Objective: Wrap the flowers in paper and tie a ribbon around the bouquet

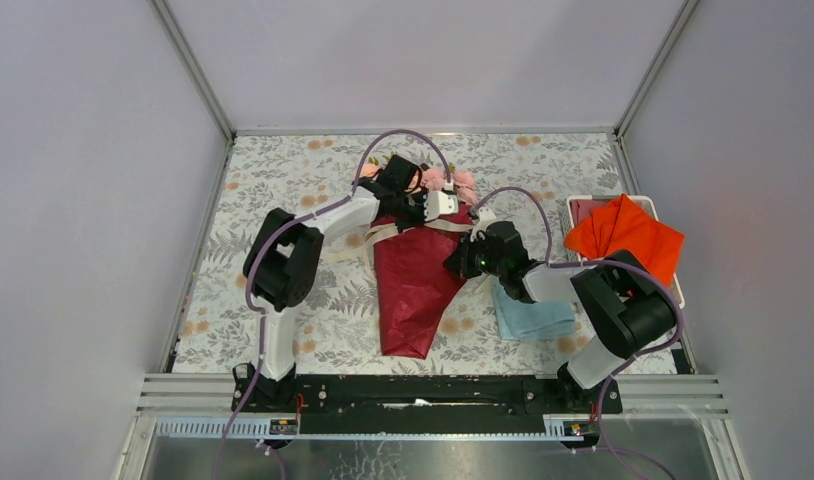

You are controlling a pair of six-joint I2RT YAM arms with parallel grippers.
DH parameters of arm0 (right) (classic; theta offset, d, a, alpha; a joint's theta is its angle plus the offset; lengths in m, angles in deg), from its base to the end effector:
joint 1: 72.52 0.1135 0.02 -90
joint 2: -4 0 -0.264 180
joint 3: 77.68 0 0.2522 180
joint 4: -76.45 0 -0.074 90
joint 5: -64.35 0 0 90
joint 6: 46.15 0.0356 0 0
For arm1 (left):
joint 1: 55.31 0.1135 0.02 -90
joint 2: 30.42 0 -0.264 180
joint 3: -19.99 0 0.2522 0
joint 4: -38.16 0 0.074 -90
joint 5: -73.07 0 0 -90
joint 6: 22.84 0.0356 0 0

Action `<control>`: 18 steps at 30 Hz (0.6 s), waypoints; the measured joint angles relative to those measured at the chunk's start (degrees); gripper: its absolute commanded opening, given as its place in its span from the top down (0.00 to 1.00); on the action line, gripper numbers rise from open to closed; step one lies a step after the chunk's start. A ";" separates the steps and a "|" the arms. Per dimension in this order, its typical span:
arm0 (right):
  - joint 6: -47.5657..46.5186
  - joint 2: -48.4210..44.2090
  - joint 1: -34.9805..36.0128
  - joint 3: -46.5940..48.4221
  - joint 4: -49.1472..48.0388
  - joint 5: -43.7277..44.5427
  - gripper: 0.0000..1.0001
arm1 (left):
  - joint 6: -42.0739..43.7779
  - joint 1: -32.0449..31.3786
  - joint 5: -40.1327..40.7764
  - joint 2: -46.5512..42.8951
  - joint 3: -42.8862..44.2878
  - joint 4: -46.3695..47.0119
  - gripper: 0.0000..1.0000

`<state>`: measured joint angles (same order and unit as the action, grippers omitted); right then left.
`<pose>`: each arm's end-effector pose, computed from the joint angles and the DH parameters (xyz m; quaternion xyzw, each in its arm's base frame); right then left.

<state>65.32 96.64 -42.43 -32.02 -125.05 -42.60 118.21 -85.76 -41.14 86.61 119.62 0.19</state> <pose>0.2559 0.1603 0.1463 -0.1413 0.8281 0.3418 0.4212 0.3729 -0.2361 0.1856 0.6566 0.6664 -0.1449 0.3221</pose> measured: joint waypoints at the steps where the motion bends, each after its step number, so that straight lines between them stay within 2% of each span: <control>1: 0.00 0.09 -0.11 0.00 0.00 0.00 0.88 | -0.07 0.00 -0.33 -0.48 0.00 -0.11 0.95; 8: 0.00 2.16 -1.14 0.00 -0.11 0.42 0.88 | -0.59 0.00 -2.62 -3.15 0.04 -1.62 0.97; 10: 0.00 2.80 -1.33 0.00 -0.04 0.39 0.88 | -0.76 0.00 -2.99 -3.21 0.17 -2.21 1.00; 18: -0.20 3.15 -1.95 0.00 -0.02 0.28 0.88 | -5.22 -0.15 -5.60 -4.42 1.66 -9.16 0.98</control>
<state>65.12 99.79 -44.38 -32.02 -125.07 -42.31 112.99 -85.92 -46.73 82.20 121.28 -8.97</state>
